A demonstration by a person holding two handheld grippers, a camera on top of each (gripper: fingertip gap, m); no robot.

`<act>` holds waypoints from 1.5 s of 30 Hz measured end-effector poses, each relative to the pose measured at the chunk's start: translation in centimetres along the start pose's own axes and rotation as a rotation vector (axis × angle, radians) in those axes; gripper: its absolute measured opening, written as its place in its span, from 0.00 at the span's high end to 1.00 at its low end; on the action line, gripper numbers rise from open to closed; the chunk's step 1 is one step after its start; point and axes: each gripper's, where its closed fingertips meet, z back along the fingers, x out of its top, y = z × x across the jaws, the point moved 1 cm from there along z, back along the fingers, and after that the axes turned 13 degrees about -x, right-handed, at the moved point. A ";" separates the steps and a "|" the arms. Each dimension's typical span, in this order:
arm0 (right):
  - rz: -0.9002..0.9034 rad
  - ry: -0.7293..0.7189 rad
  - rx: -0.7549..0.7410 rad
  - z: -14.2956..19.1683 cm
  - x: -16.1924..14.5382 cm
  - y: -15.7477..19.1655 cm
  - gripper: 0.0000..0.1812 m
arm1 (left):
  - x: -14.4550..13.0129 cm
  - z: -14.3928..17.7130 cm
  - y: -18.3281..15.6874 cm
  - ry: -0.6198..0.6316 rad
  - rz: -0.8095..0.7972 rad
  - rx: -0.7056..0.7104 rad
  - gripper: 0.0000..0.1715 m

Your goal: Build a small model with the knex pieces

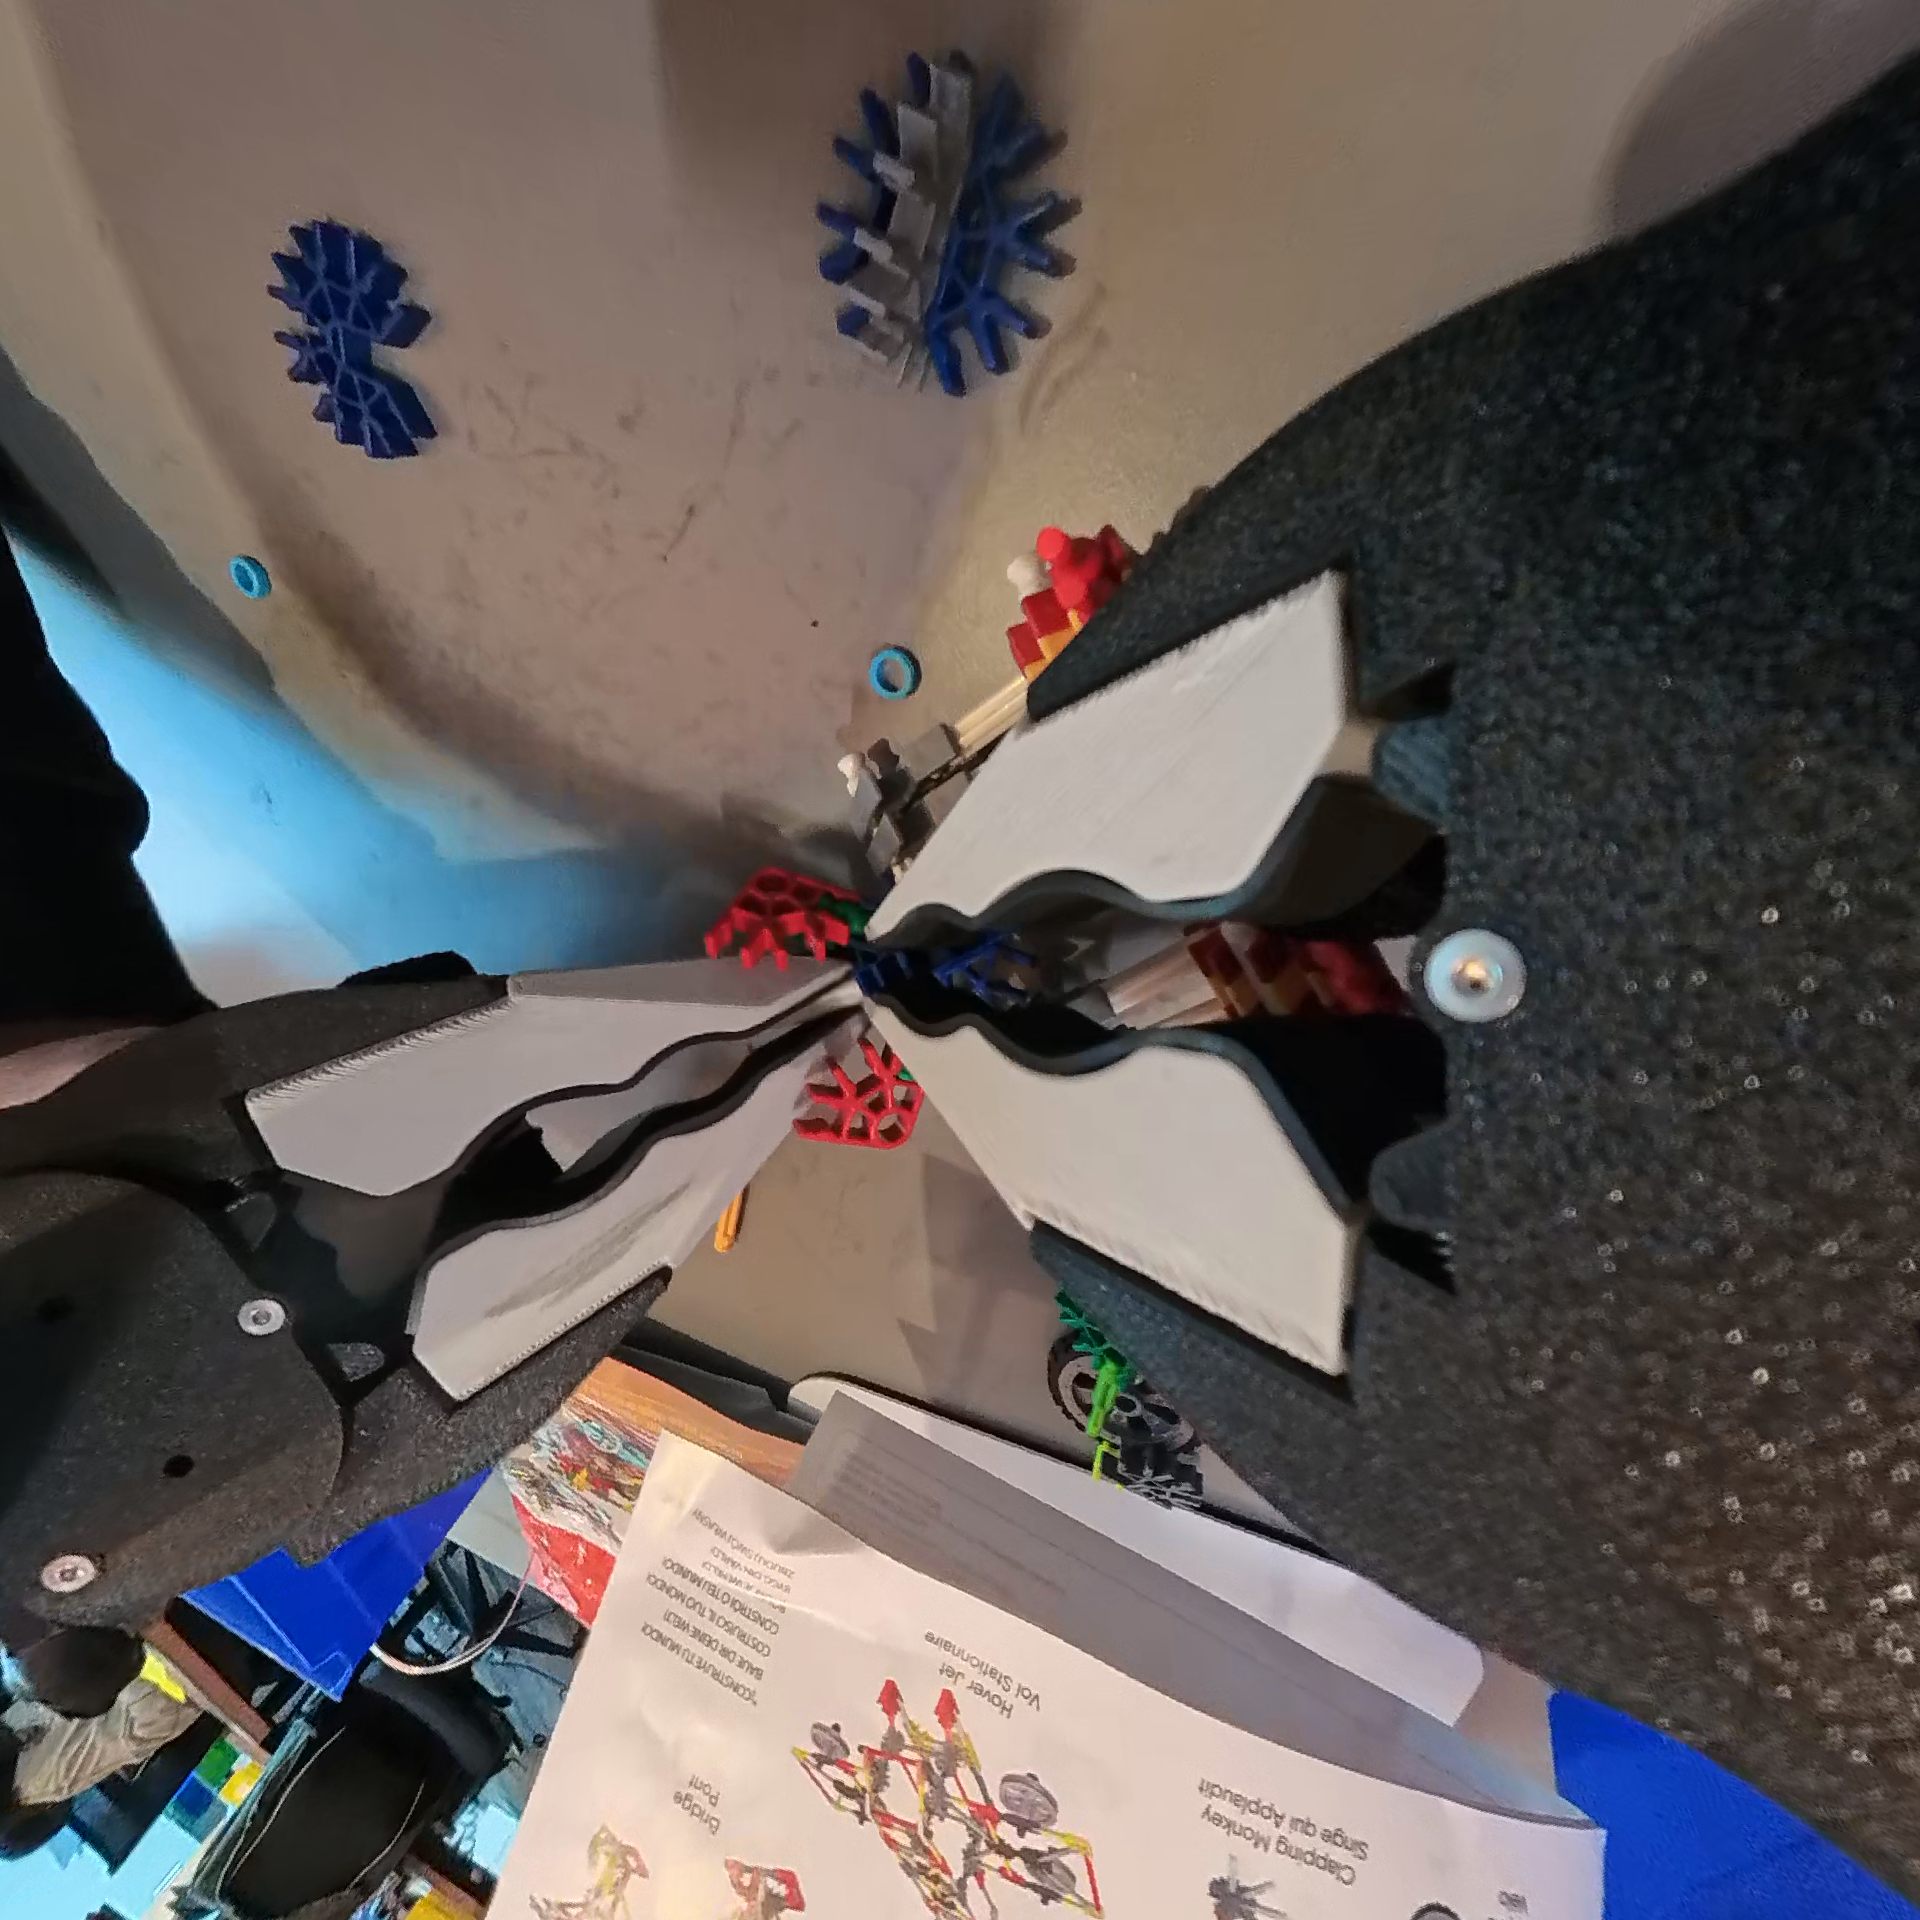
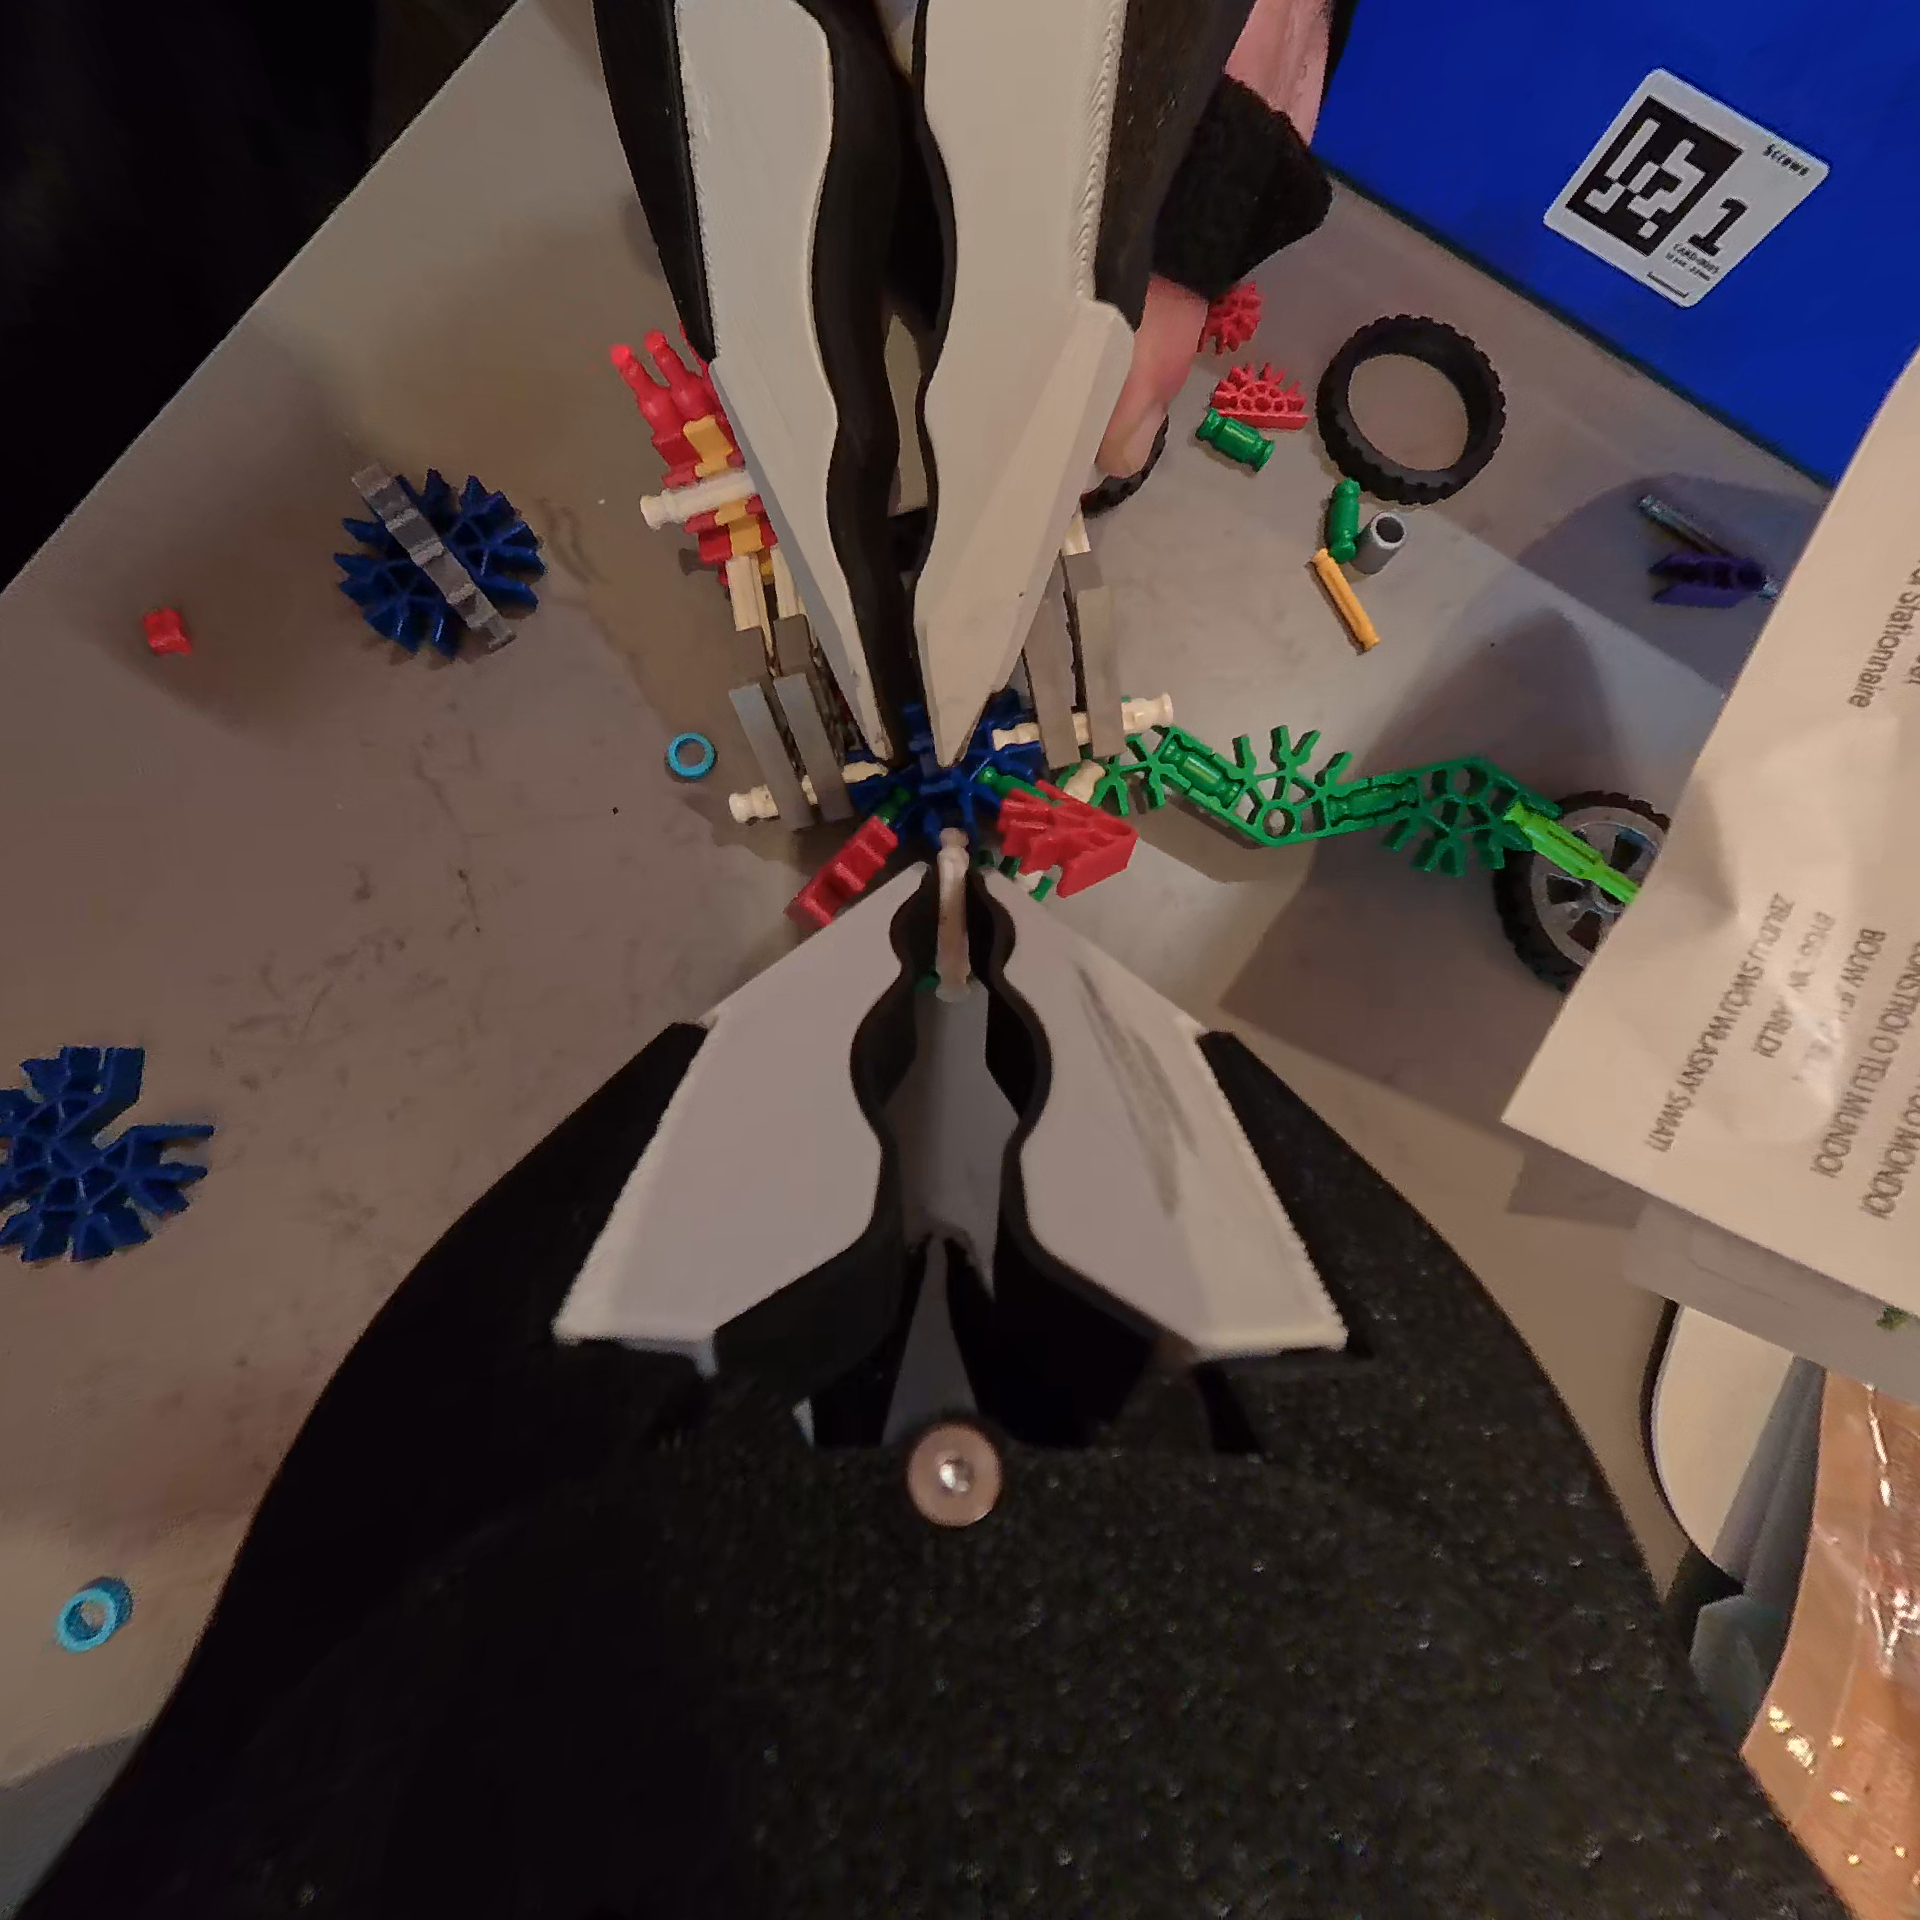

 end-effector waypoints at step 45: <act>-0.078 -0.050 -0.010 -1.2 1.0 0.5 0.98 | -1.3 1.8 -0.7 0.282 0.247 0.014 0.96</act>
